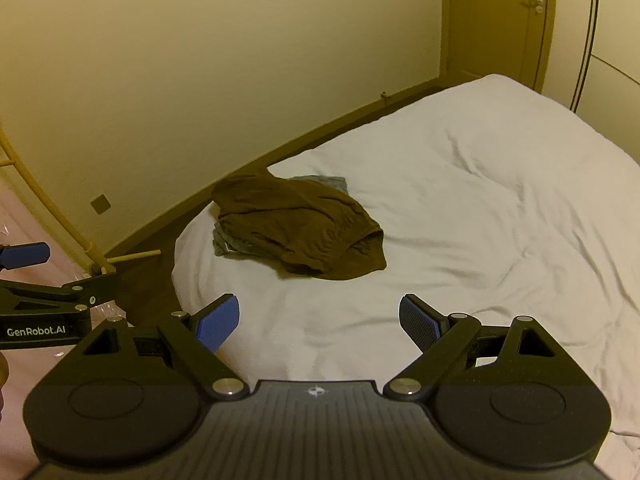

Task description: Fold clothes

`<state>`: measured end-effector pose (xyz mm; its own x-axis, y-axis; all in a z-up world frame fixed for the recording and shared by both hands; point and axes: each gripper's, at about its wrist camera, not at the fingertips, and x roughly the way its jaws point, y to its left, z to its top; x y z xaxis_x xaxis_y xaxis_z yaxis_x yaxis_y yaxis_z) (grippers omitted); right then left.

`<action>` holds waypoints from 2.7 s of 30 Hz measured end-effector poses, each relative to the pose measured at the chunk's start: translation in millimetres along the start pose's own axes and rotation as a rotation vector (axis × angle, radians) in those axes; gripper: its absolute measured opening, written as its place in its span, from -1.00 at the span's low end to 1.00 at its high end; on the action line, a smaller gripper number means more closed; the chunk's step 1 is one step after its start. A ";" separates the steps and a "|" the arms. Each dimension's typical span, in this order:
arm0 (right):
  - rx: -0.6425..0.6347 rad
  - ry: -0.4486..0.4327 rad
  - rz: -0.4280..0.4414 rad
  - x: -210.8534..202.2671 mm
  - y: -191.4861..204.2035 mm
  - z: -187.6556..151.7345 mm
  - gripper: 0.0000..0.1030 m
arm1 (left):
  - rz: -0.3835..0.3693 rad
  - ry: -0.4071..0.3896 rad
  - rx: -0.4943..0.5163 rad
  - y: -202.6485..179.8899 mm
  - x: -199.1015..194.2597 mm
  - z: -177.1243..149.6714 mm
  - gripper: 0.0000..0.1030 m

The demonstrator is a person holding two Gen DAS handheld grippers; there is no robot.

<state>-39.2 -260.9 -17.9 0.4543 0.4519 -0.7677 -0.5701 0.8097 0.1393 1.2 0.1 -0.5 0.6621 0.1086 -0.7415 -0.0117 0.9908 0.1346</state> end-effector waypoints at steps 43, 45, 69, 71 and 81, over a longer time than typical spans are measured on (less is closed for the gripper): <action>-0.007 0.011 0.029 -4.2 -6.7 -4.3 0.73 | -0.012 0.028 -0.065 -20.1 -3.0 -11.0 0.98; -0.007 0.014 0.031 -2.9 -7.1 -4.6 0.73 | -0.010 0.027 -0.065 -20.2 -3.4 -12.0 0.98; -0.021 0.028 0.070 6.5 -16.3 -2.2 0.73 | 0.025 0.052 -0.101 -24.7 -1.9 -11.8 0.98; -0.016 0.026 0.070 7.1 -19.3 -1.7 0.73 | 0.025 0.051 -0.099 -27.4 -0.7 -11.3 0.98; -0.133 -0.066 0.003 27.1 -44.5 -14.1 0.73 | 0.047 -0.034 0.117 -54.4 25.1 -10.5 0.98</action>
<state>-11.2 -289.9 -53.7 0.4943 0.4812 -0.7239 -0.6550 0.7537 0.0537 10.6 -50.2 -33.3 0.6881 0.1497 -0.7100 0.0427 0.9684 0.2456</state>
